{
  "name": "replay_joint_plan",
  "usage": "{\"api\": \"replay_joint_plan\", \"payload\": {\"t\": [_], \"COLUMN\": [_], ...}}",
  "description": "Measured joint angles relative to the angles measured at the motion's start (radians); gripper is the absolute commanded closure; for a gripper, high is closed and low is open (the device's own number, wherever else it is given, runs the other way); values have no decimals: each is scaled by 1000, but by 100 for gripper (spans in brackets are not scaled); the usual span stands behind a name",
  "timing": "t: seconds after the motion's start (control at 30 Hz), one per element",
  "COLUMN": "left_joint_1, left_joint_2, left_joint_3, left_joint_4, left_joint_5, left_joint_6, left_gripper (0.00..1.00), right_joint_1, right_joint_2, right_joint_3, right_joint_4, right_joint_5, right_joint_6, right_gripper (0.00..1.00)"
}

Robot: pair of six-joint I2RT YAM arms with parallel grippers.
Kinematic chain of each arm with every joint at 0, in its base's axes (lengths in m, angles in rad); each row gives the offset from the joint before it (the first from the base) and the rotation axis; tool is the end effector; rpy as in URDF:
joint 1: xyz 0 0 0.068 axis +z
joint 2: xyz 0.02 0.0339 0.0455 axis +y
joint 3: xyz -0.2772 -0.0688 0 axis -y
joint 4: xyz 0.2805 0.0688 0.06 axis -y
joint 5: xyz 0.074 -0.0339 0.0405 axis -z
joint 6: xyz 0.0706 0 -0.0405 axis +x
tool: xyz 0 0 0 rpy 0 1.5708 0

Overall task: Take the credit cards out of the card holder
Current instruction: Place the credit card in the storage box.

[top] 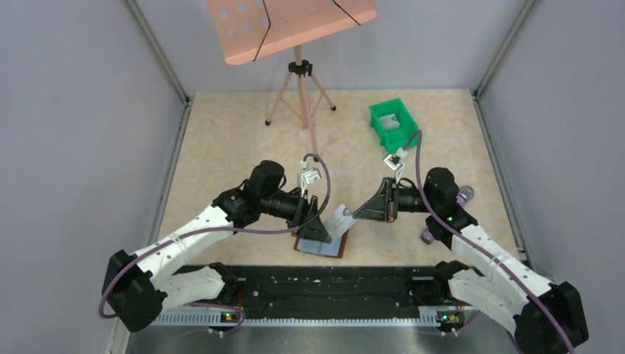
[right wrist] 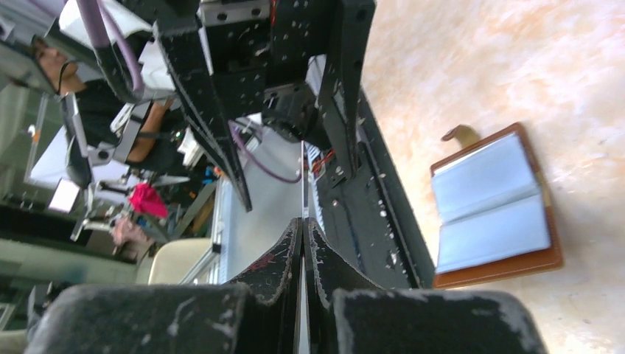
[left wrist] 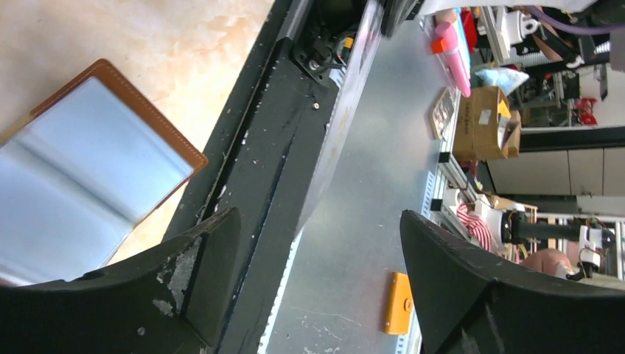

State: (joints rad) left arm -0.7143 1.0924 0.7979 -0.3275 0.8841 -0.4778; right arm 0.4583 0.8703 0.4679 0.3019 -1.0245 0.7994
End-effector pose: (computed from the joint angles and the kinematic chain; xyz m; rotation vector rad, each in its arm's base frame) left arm 0.1718 -0.2212 0.2664 0.8404 2.2554 -1.5902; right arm 0.1823 0.1572 0.2597 -0.5806 1.8780 1.7288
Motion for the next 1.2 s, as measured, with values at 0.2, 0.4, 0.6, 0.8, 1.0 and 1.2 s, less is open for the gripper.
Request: {"api": "replay_joint_plan", "payload": {"t": [0.2, 0.4, 0.6, 0.8, 1.0, 1.2], "left_joint_1": [1, 2, 3, 3, 5, 5], "left_joint_2": [-27, -48, -173, -291, -327, -317], "left_joint_3": [2, 60, 69, 64, 32, 29], "left_joint_4": [-59, -134, -167, -193, -193, -201], "left_joint_5": [-117, -357, -695, -998, -1149, -1189], "left_joint_6": [28, 53, 98, 161, 217, 238], "left_gripper": [1, 1, 1, 1, 1, 1], "right_joint_1": [-131, -331, -462, -541, -571, -600], "right_joint_2": [0, 18, 190, 437, 596, 741], "right_joint_3": [48, 107, 278, 526, 706, 826], "right_joint_4": [-85, -170, -269, -451, -544, -595], "right_joint_5": [27, 4, 15, 116, 252, 355], "right_joint_6": [-23, -52, -140, -281, -368, -427], "right_gripper": [100, 100, 100, 100, 100, 100]}}
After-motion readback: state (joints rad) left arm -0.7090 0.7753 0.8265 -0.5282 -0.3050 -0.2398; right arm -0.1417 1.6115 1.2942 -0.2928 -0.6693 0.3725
